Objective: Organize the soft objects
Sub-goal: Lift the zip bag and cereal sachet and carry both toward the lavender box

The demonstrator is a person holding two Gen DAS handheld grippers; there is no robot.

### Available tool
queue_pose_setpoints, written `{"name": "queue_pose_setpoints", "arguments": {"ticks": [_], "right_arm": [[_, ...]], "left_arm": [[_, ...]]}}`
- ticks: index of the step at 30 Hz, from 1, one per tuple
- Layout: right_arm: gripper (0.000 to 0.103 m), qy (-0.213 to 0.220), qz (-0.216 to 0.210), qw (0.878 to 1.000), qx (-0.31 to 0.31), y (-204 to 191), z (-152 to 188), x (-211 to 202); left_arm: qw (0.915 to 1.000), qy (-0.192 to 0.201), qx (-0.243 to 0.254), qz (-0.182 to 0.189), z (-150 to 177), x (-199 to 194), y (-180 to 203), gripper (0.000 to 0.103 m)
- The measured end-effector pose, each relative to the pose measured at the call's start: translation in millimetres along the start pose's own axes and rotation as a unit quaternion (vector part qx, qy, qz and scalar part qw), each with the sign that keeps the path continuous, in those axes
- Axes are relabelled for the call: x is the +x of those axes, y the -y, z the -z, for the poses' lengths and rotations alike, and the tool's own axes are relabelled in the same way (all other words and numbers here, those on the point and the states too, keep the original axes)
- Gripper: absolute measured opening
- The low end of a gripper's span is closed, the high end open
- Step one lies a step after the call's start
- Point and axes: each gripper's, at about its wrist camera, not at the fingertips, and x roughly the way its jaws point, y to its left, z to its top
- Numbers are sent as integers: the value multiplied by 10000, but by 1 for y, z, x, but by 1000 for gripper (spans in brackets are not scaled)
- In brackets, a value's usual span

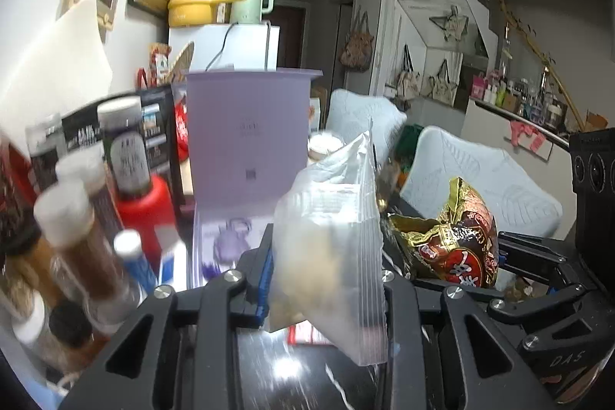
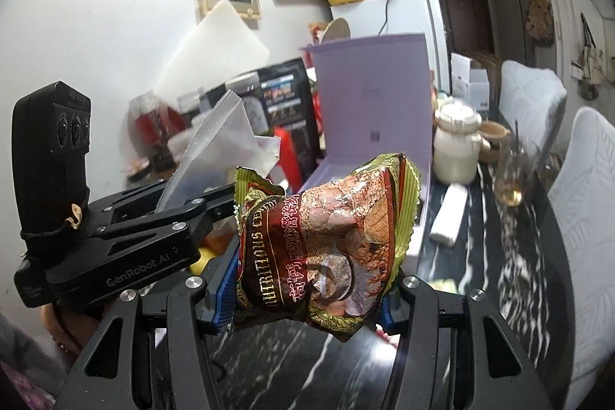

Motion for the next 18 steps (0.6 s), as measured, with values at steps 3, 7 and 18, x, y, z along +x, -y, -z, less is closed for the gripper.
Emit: {"name": "queue_pose_setpoints", "arguments": {"ticks": [3, 7, 18], "right_arm": [[55, 112, -23, 9999, -57, 5, -20, 6], [55, 232, -60, 9997, -89, 13, -45, 17], [55, 323, -137, 9994, -56, 50, -100, 70]], "left_arm": [[9998, 214, -5, -46, -22, 7, -7, 30], [9990, 422, 50, -136, -47, 21, -13, 30], [9981, 375, -260, -418, -74, 85, -48, 30]]}}
